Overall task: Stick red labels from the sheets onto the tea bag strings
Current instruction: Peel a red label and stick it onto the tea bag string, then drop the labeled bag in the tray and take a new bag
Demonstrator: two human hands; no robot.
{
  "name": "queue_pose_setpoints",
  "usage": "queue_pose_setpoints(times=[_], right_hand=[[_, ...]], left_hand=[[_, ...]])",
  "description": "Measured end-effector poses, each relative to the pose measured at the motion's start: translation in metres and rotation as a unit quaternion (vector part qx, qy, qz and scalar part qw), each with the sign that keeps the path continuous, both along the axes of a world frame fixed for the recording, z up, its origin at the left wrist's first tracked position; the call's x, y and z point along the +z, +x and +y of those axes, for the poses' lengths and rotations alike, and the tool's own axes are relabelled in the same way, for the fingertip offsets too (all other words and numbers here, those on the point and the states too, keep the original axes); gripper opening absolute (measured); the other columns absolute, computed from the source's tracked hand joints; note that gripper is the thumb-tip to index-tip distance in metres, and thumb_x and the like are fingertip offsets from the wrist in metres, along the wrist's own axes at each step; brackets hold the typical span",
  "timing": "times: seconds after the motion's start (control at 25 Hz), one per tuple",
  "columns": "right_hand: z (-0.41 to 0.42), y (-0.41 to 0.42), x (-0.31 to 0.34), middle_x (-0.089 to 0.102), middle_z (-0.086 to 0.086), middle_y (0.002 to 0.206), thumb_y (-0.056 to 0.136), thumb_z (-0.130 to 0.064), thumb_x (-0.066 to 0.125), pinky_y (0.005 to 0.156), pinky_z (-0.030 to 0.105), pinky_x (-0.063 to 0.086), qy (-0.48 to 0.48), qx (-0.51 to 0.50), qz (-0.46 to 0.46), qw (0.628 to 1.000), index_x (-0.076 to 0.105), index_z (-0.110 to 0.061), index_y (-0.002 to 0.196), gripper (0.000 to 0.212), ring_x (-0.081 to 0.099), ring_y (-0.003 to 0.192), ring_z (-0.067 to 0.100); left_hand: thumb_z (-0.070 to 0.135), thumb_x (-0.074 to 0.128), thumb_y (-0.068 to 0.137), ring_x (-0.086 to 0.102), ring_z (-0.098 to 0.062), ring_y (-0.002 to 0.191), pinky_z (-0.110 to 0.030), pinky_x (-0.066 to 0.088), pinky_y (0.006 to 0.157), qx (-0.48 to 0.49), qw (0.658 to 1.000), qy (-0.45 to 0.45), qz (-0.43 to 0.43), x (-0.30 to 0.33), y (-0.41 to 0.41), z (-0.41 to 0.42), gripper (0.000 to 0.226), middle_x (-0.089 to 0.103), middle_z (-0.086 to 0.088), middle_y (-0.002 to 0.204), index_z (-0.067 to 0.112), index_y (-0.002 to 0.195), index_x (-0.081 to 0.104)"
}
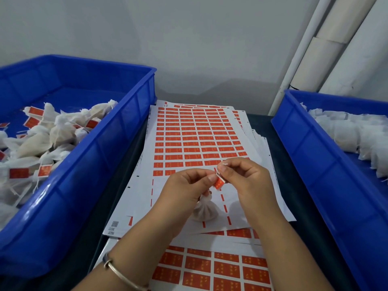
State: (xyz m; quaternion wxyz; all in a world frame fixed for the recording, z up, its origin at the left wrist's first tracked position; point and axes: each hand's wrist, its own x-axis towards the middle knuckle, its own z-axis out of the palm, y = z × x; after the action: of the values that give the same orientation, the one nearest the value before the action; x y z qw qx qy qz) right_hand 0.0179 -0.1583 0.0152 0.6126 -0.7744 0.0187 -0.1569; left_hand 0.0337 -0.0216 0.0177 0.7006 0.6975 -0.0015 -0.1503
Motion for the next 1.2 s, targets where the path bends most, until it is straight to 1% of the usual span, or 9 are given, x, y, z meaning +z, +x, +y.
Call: queue_pose_setpoints(times=[0.16,0.32,0.44,0.56,0.68,0.8,1.0,1.12,1.2], right_hand=[[0.003,-0.001,0.002,0.070,-0.013,0.081,0.076,-0.027,0.074,0.073,0.015,0.054,-0.018,0.045,0.013,0.999,0.061,-0.034,0.096,0.025,0.068,0.083,0.005],[0.003,0.001,0.002,0.073,-0.010,0.085,0.064,-0.041,0.074,0.077,0.020,0.054,0.012,0.032,0.025,0.999,0.054,-0.040,0.106,0.047,0.069,0.085,0.006],[0.004,0.003,-0.005,0.072,-0.013,0.085,0.065,-0.037,0.073,0.081,0.023,0.053,0.039,0.015,0.039,0.998,0.049,-0.044,0.108,0.050,0.068,0.086,0.002],[0.006,0.005,-0.011,0.072,-0.015,0.087,0.071,-0.036,0.071,0.084,0.028,0.052,0.074,0.024,0.038,0.996,0.051,-0.043,0.108,0.043,0.068,0.087,0.002],[0.007,0.006,-0.013,0.072,-0.017,0.090,0.064,-0.053,0.066,0.075,0.024,0.054,0.123,0.036,0.037,0.991,0.055,-0.042,0.108,0.047,0.070,0.086,0.006],[0.007,0.009,-0.019,0.073,-0.001,0.090,0.066,-0.058,0.061,0.076,0.027,0.055,0.168,0.042,0.062,0.983,0.055,-0.039,0.113,0.051,0.071,0.085,0.018],[0.010,0.014,-0.031,0.074,-0.007,0.089,0.074,-0.058,0.051,0.069,0.023,0.052,0.113,0.033,0.104,0.988,0.052,-0.043,0.111,0.040,0.071,0.083,0.011],[0.008,0.016,-0.034,0.074,-0.006,0.086,0.086,-0.048,0.049,0.071,0.024,0.052,0.093,0.040,0.107,0.989,0.053,-0.042,0.109,0.024,0.071,0.081,0.012],[0.009,0.016,-0.036,0.074,-0.007,0.083,0.093,-0.039,0.048,0.067,0.019,0.052,0.066,0.055,0.109,0.990,0.053,-0.037,0.112,0.019,0.070,0.079,0.011]], left_hand=[[0.032,0.058,0.087,0.063,-0.010,0.074,-0.017,0.049,0.064,0.017,0.999,0.030,-0.021,-0.004,0.003,0.000,0.014,0.068,0.014,0.069,0.027,0.080,0.069],[0.032,0.060,0.087,0.066,-0.006,0.078,-0.018,0.049,0.069,0.005,0.998,0.030,-0.056,-0.002,0.009,0.010,0.013,0.070,0.015,0.077,0.026,0.081,0.070],[0.032,0.064,0.085,0.062,0.005,0.070,-0.008,0.045,0.055,-0.032,0.982,0.136,-0.129,0.002,0.012,0.016,0.009,0.067,0.020,0.071,0.029,0.077,0.066],[0.035,0.064,0.085,0.060,0.004,0.068,-0.008,0.044,0.058,-0.039,0.954,0.230,-0.188,0.006,0.011,0.018,0.010,0.064,0.019,0.070,0.033,0.075,0.061],[0.033,0.063,0.085,0.059,0.004,0.070,-0.009,0.043,0.064,-0.002,0.948,0.242,-0.205,0.019,0.009,0.021,0.011,0.061,0.022,0.073,0.034,0.075,0.059],[0.031,0.063,0.086,0.059,0.004,0.067,-0.008,0.041,0.058,0.035,0.941,0.253,-0.223,0.045,0.007,0.031,0.011,0.061,0.017,0.070,0.033,0.075,0.059],[0.025,0.063,0.087,0.061,0.007,0.064,-0.004,0.046,0.054,0.180,0.901,0.226,-0.323,0.109,0.014,0.082,0.016,0.065,0.015,0.067,0.032,0.073,0.057],[0.016,0.066,0.084,0.068,-0.004,0.066,-0.021,0.056,0.069,0.251,0.885,0.170,-0.353,0.148,0.039,0.130,0.017,0.070,0.008,0.064,0.025,0.071,0.060],[0.011,0.064,0.082,0.070,-0.011,0.067,-0.036,0.058,0.073,0.285,0.870,0.202,-0.348,0.167,0.064,0.160,0.017,0.070,0.002,0.065,0.021,0.068,0.059]])
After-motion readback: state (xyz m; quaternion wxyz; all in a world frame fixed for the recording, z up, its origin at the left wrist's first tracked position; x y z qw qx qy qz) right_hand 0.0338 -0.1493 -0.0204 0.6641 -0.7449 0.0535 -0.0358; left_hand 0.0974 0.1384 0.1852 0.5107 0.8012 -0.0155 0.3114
